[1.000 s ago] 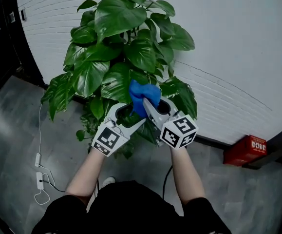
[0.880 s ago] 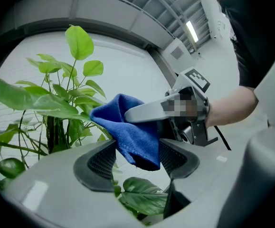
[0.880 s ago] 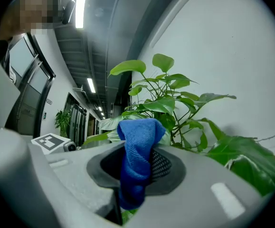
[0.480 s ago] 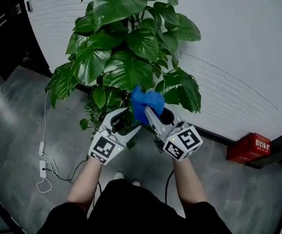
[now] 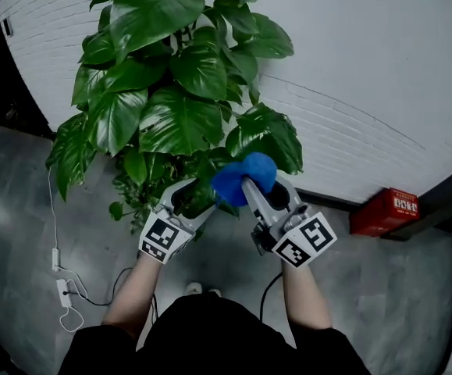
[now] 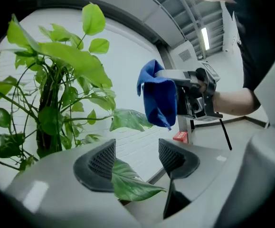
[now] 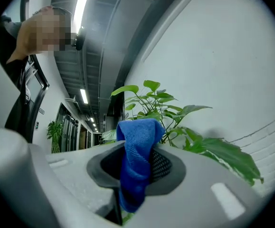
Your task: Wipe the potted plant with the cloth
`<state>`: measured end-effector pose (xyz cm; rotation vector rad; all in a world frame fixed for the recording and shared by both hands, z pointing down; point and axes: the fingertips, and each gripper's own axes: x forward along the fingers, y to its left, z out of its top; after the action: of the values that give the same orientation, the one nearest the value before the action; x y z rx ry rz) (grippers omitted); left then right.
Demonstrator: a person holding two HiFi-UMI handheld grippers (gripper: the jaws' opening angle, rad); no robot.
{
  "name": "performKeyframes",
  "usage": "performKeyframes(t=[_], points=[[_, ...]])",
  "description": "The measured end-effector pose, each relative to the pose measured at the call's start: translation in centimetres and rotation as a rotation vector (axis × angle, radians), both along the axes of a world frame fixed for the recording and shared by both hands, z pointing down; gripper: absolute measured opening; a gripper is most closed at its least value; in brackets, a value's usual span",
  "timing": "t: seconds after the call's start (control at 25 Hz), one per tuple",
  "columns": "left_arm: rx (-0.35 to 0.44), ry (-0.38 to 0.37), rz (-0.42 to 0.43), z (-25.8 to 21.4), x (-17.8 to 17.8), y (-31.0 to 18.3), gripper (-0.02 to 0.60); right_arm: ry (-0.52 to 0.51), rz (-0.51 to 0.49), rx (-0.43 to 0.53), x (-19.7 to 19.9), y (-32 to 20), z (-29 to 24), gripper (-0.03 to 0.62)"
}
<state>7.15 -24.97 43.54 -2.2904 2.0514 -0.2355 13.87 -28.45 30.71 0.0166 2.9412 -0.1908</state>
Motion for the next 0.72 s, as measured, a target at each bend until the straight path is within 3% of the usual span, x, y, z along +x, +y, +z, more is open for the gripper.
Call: performKeyframes(t=[0.16,0.36,0.56,0.72], points=[[-0.005,-0.007,0.053,1.7,1.0,-3.1,0.291,0.008,0.072,0.091,1.9,-0.8,-0.4,0.089],[-0.043,-0.040,0.048,4.2,2.0,-7.6,0.291,-0.069,0.102,0.157,3.5,-4.7,-2.5,0.089],[-0.127,-0.212,-0.110,8.1,0.5,-15.1,0.291,-0.153,0.079,0.182,7.1,-12.2,-5.5,0.089],[-0.018,-0.192,-0.270,6.4,-0.2,-19.9,0.291,-0.158,-0.011,0.149,9.6,-18.2,-6.2,0.089]])
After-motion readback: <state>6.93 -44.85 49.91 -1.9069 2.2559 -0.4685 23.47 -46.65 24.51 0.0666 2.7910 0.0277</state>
